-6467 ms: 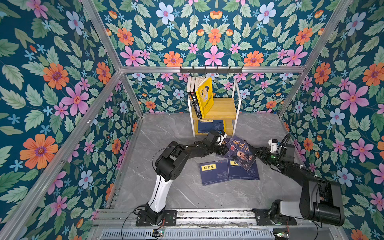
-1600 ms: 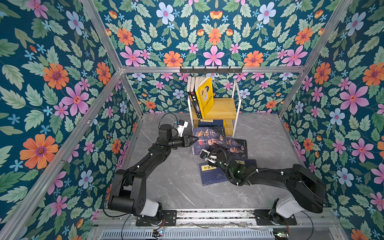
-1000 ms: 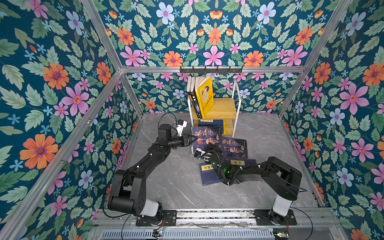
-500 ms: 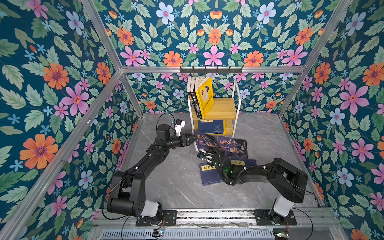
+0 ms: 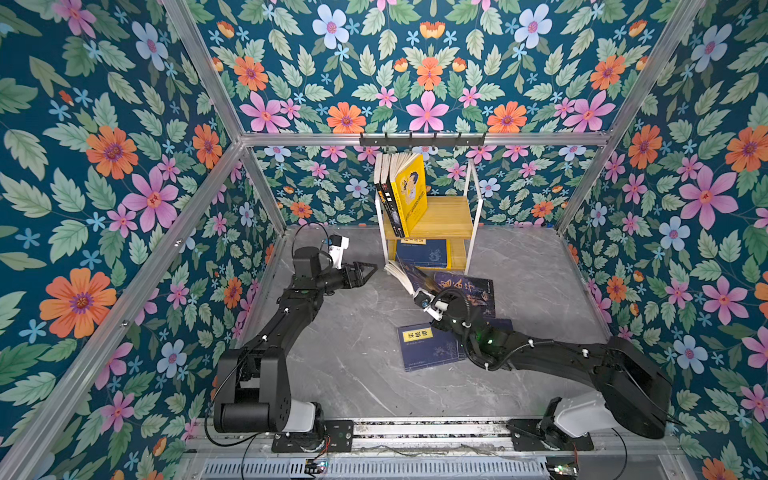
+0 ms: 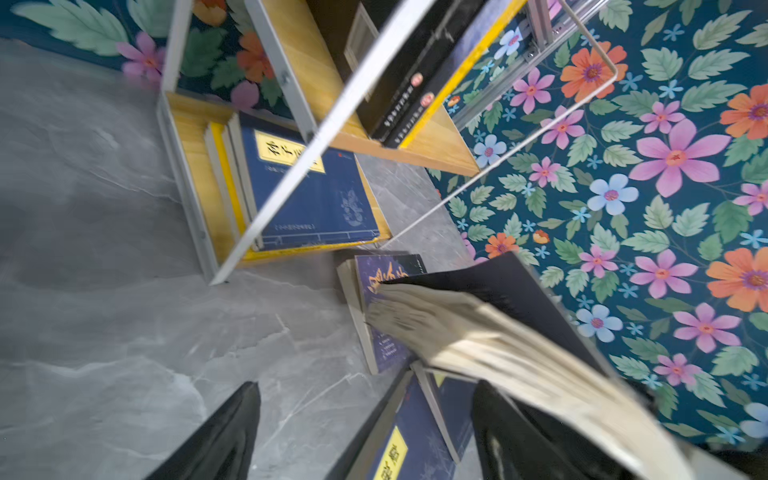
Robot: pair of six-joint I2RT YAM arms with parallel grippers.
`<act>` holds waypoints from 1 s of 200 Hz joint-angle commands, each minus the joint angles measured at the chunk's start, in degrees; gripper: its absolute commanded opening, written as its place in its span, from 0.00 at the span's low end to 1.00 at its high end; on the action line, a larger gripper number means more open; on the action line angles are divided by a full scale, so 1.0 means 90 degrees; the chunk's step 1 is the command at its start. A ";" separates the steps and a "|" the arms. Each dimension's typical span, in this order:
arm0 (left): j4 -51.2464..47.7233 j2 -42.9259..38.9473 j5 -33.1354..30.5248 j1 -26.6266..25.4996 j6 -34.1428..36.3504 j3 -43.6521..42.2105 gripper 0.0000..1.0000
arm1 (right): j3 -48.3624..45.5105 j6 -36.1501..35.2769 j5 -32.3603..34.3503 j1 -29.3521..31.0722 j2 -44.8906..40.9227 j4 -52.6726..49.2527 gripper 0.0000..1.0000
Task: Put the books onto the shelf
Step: 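Carry the purple book with the right gripper up to the upper shelf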
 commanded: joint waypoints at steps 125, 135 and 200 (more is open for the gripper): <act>-0.1324 -0.0130 -0.0913 0.0650 0.1712 0.0444 0.97 | 0.1698 0.2813 -0.1187 -0.1472 -0.0404 0.0415 0.00; -0.1323 -0.0163 -0.0971 0.0690 0.1793 0.0429 0.98 | 0.1914 0.2858 -0.0944 -0.1496 -0.0239 0.0431 0.00; -0.1228 -0.0244 -0.0929 0.0889 0.1749 0.0383 1.00 | 0.3776 0.2980 0.0980 -0.1522 0.1274 0.0338 0.00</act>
